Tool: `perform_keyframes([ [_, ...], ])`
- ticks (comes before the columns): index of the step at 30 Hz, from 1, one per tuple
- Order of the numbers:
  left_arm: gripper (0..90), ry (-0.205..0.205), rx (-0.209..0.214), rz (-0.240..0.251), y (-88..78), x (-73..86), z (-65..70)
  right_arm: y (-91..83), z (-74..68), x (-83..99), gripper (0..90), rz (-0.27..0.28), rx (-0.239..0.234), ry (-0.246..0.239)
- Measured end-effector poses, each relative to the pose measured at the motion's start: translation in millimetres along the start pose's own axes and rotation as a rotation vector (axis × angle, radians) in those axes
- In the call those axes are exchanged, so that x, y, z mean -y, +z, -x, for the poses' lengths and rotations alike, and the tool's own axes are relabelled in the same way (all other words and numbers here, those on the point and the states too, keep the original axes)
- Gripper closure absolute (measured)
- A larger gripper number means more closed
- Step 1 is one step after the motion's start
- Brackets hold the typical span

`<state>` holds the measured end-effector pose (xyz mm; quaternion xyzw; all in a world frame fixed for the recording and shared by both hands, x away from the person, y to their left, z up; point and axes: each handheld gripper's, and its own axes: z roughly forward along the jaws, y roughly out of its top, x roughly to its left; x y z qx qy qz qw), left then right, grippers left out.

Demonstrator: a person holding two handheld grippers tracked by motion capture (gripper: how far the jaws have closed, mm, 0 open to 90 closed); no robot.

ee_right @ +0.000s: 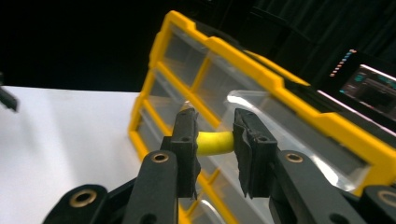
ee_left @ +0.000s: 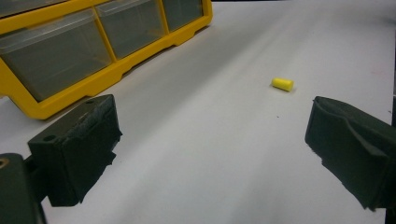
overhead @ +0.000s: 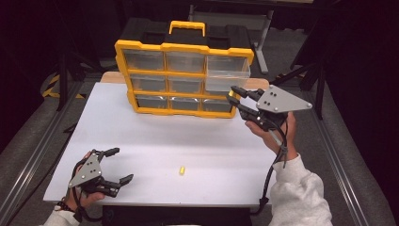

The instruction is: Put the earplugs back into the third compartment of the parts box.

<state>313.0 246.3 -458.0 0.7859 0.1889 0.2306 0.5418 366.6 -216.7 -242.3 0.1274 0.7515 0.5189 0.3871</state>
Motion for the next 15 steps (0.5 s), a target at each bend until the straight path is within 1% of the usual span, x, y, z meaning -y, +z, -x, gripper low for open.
perform_keyframes([
  [1,4.1,0.001,0.0,-0.001,0.2,0.0,0.1,-0.2,5.9,-4.5,71.2,0.005,0.009,0.007],
  [2,4.1,0.001,0.001,-0.001,0.3,0.0,0.1,0.3,8.8,-6.6,71.1,0.004,0.018,0.011],
  [3,4.1,0.001,0.001,-0.001,0.3,0.0,0.1,0.3,8.8,-6.6,71.1,0.004,0.018,0.011],
  [4,4.1,0.0,0.0,-0.002,0.4,0.0,0.3,1.4,15.5,-10.5,71.2,0.006,0.03,0.02],
  [6,4.1,0.0,-0.002,0.002,0.1,-0.1,0.3,3.2,21.8,-14.0,71.2,0.005,0.041,0.027],
  [9,4.1,-0.003,-0.004,0.0,0.7,0.3,-0.6,6.5,31.8,-18.0,71.1,0.009,0.041,0.066],
  [12,4.1,-0.003,-0.002,-0.001,1.3,0.3,-0.6,11.2,39.8,-22.1,71.1,-0.003,0.064,0.072],
  [14,4.1,0.001,-0.001,-0.004,0.9,0.1,0.0,13.3,42.2,-23.2,71.1,-0.01,0.073,0.072],
  [15,4.1,0.002,-0.001,-0.004,0.8,0.1,0.1,17.6,47.1,-24.2,70.9,-0.023,0.083,0.083],
])
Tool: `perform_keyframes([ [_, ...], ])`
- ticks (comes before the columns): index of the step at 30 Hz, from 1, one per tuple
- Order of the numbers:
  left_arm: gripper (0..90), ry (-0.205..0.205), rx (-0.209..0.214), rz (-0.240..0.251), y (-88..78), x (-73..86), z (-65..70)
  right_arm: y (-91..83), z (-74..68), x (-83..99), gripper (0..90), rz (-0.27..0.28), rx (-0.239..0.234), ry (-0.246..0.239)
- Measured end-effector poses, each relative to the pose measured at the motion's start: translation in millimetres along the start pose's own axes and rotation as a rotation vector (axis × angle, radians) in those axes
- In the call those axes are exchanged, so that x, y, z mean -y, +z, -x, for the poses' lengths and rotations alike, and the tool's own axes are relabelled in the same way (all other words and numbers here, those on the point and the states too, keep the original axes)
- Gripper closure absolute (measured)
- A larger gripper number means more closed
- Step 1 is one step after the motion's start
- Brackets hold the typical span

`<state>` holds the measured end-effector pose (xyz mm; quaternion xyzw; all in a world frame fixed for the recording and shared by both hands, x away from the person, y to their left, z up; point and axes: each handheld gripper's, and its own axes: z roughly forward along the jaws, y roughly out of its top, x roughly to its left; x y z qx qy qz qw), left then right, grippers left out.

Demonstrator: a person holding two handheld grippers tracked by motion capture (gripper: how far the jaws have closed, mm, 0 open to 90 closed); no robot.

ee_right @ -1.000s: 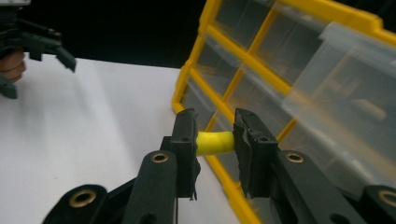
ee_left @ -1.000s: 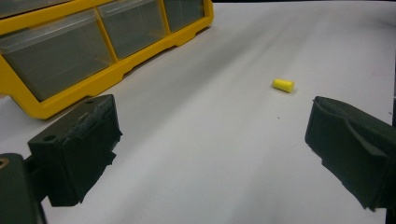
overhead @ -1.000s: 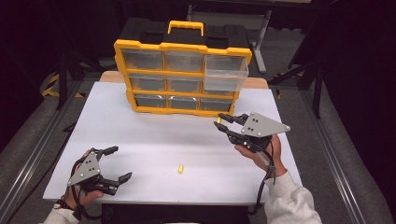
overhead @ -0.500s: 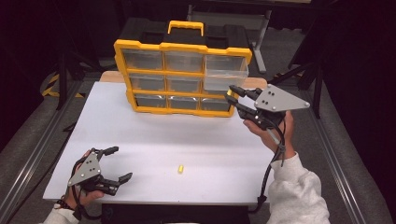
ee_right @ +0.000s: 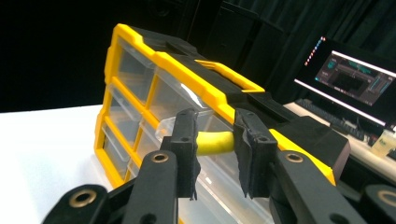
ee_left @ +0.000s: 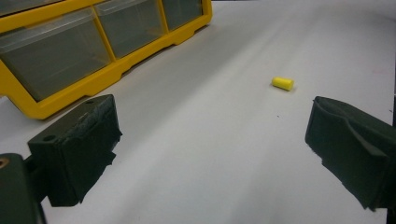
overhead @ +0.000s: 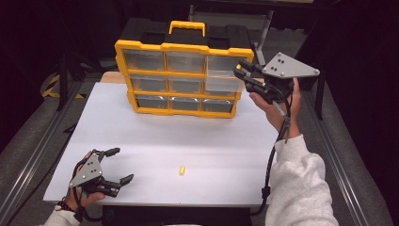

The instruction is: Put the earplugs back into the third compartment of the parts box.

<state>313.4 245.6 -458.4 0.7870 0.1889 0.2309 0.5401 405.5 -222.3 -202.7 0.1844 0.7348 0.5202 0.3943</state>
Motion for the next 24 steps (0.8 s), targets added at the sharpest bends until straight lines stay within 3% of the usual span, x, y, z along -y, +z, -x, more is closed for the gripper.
perform_keyframes([
  [9,4.1,-0.007,0.0,0.002,0.0,0.6,-1.2,17.5,15.5,4.6,70.5,-0.04,0.03,0.047],
  [12,4.1,-0.009,0.001,0.002,0.6,0.7,-0.9,25.5,22.3,11.7,70.2,-0.058,0.042,0.089],
  [15,4.1,-0.008,-0.002,0.0,0.5,0.7,-0.9,29.0,24.1,13.7,70.0,-0.07,0.048,0.095],
  [16,4.1,-0.007,-0.006,-0.001,0.0,0.6,-1.2,30.9,25.0,14.1,69.9,-0.08,0.07,0.088],
  [18,4.2,-0.006,-0.01,0.002,-0.5,0.5,-1.3,31.1,25.9,14.7,69.8,-0.071,0.069,0.098],
  [19,4.3,-0.01,-0.014,0.008,-1.3,0.4,-1.5,32.7,28.0,16.9,69.8,-0.06,0.066,0.126],
  [24,4.6,-0.01,-0.016,0.014,-3.1,0.0,-1.1,37.2,28.8,19.2,69.2,-0.079,0.083,0.133],
])
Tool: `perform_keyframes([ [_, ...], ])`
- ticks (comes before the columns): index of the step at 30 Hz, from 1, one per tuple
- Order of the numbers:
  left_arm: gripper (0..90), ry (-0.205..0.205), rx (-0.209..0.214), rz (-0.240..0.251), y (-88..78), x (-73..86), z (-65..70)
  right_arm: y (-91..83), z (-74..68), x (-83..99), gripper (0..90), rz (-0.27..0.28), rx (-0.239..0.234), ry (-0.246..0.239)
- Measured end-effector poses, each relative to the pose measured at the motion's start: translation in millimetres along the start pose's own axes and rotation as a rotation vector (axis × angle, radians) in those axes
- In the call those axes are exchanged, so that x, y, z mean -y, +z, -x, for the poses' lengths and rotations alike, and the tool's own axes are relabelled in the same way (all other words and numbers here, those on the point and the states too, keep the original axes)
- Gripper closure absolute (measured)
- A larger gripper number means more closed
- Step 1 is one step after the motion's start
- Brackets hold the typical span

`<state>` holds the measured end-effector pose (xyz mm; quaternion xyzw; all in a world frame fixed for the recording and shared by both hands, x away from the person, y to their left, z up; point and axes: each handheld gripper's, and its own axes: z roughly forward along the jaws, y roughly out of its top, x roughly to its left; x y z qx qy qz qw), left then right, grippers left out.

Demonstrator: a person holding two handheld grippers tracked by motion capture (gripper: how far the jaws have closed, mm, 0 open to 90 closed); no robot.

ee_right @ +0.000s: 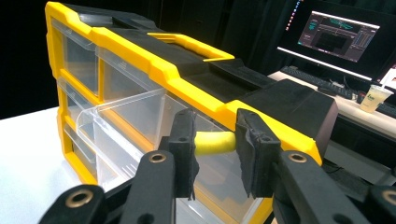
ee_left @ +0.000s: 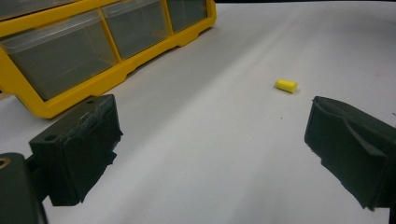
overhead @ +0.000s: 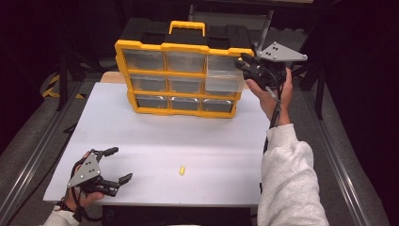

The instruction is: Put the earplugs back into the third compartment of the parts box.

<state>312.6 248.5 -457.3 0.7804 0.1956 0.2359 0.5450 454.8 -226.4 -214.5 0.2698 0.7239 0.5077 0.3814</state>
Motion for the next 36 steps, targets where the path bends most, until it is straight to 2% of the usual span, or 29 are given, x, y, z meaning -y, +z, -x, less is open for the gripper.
perform_keyframes([
  [9,4.8,0.002,0.002,-0.001,0.2,-0.3,0.4,4.9,-5.2,-1.0,68.3,-0.021,0.004,-0.02],
  [23,4.8,-0.001,0.004,-0.001,0.4,-0.4,0.7,5.1,-6.5,-1.7,61.9,-0.019,0.015,-0.016],
  [28,4.9,-0.003,0.002,0.003,0.1,-0.5,0.7,-1.2,-11.2,-4.5,57.5,0.005,0.013,-0.018],
  [30,4.9,0.0,-0.001,0.004,-0.3,-0.8,1.5,-9.6,-18.0,-7.8,53.7,0.037,-0.017,0.002],
  [31,4.9,0.0,-0.001,0.004,-0.3,-0.8,1.5,-9.6,-18.0,-7.8,53.7,0.037,-0.017,0.002],
  [36,5.1,0.003,-0.006,0.005,-0.7,-1.1,1.8,-29.2,-39.0,-8.6,44.9,0.092,-0.03,-0.05],
])
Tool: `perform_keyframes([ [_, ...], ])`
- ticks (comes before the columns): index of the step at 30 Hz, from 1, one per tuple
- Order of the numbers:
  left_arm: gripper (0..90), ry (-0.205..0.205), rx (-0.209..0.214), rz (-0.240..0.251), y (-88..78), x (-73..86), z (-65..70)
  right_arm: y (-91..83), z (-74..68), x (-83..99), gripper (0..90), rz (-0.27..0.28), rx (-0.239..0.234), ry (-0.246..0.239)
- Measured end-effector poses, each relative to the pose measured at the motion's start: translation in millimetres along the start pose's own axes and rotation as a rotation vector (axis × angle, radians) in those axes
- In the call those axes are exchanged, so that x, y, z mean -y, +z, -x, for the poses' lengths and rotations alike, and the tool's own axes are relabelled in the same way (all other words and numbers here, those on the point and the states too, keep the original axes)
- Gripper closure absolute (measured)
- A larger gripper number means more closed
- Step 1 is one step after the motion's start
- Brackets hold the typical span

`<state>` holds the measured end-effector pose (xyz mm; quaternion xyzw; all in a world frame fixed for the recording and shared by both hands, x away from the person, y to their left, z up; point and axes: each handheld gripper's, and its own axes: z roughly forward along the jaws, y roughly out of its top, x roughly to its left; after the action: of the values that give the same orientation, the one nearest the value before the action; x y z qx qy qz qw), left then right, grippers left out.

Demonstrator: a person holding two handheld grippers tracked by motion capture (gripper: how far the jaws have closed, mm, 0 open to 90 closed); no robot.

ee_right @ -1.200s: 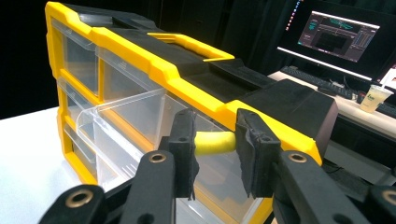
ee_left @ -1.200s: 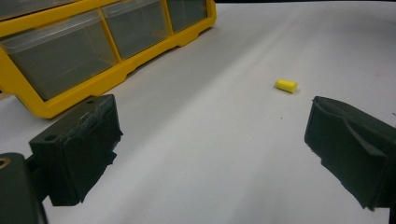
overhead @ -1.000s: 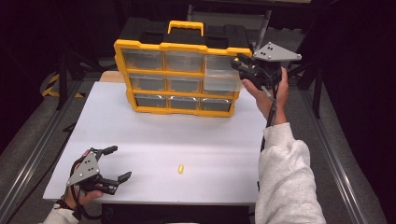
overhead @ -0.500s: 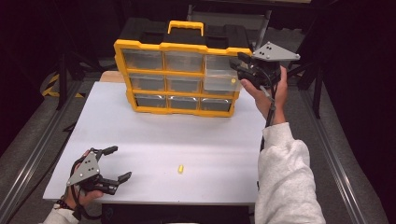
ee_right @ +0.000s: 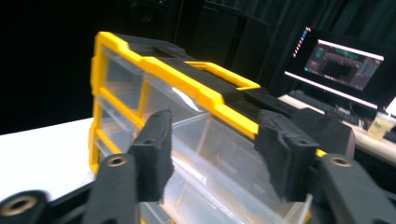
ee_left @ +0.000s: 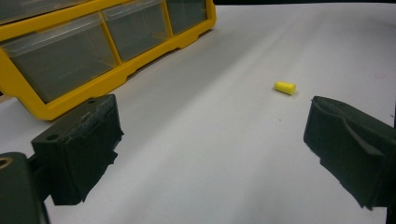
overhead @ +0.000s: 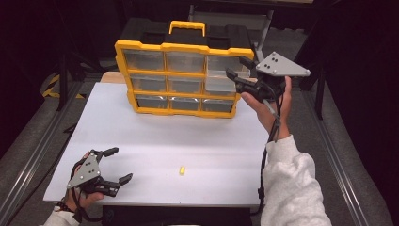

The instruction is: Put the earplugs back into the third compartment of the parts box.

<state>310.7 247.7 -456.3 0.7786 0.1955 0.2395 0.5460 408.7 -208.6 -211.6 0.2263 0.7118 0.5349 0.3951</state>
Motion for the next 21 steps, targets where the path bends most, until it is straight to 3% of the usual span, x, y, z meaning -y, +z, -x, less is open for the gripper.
perform_keyframes([
  [6,5.1,0.007,0.002,-0.004,0.3,-0.5,0.9,-15.1,-16.5,5.9,37.4,0.031,-0.018,-0.03],
  [11,5.1,0.001,0.005,-0.004,0.9,-0.5,1.5,-28.4,-44.7,24.1,30.6,0.058,-0.042,-0.074],
  [15,5.1,0.007,0.003,-0.011,0.8,-0.6,1.3,-32.7,-56.2,34.1,23.6,0.074,-0.059,-0.07],
  [19,5.1,0.007,0.004,-0.009,0.8,-0.4,1.5,-37.9,-67.5,43.6,18.3,0.093,-0.026,-0.083],
  [21,5.0,0.009,0.002,-0.013,0.9,-0.5,1.4,-39.4,-71.9,48.2,17.4,0.102,-0.046,-0.077],
])
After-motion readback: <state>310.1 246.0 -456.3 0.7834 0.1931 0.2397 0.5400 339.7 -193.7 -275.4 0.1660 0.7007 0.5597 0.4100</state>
